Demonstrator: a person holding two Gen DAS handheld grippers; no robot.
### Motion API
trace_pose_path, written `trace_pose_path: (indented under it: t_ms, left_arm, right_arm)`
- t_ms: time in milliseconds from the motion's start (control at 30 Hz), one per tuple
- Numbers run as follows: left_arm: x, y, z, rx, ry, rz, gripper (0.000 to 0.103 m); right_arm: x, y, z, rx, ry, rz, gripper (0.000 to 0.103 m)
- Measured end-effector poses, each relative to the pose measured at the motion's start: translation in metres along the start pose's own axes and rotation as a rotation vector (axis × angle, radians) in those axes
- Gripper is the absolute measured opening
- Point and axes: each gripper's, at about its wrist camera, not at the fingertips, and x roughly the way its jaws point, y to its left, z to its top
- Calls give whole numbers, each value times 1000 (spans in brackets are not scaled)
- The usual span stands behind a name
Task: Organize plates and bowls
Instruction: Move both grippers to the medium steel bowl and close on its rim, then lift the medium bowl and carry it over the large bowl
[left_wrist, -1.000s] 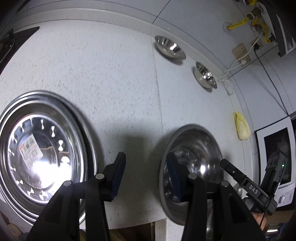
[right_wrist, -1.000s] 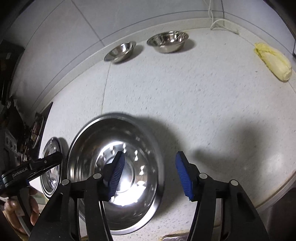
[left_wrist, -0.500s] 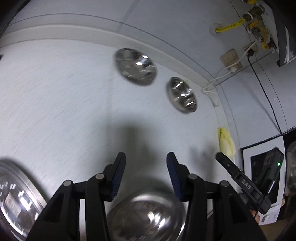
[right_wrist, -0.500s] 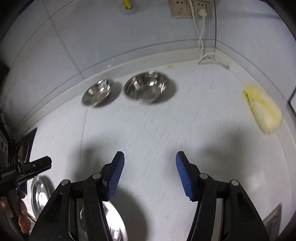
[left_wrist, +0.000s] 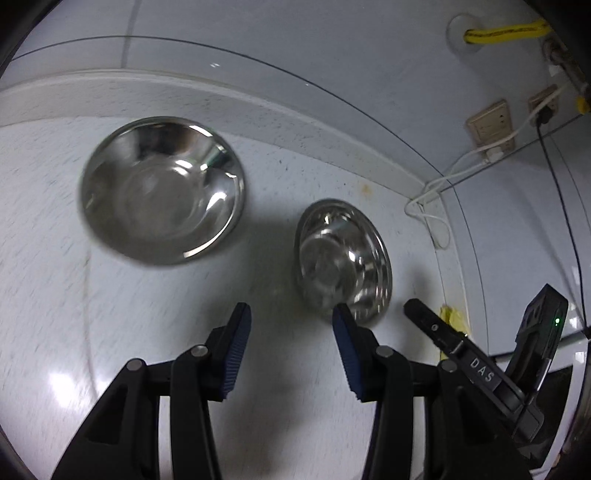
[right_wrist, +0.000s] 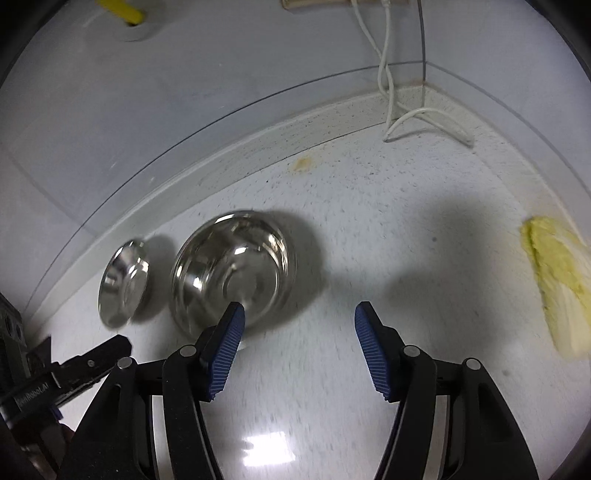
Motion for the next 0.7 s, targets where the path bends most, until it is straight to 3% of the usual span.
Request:
trace_pose_path:
  t_ms: [267, 333, 367, 400, 467, 500, 700]
  left_arm:
    - [51, -3, 24, -21, 56, 26, 44]
    - [59, 1, 27, -28, 65, 30, 42]
    - [62, 2, 26, -29, 63, 25, 37]
    - [64, 3, 26, -21, 71, 4, 21]
    - [73, 1, 28, -5, 113, -51, 9]
    - [73, 0, 29, 5, 114, -51, 8]
    - [44, -6, 30, 31, 68, -78, 8]
  right_arm:
    - [47, 5, 11, 2, 48, 14, 56]
    - [55, 6, 11, 3, 55, 3, 47]
    - [58, 6, 11, 3, 60, 5, 33]
    - [62, 5, 11, 3, 70, 13, 23]
    - [66, 5, 12, 8, 84, 29, 16]
    - [66, 6, 13, 10, 87, 47, 11]
    - [43, 18, 16, -1, 45, 69, 11]
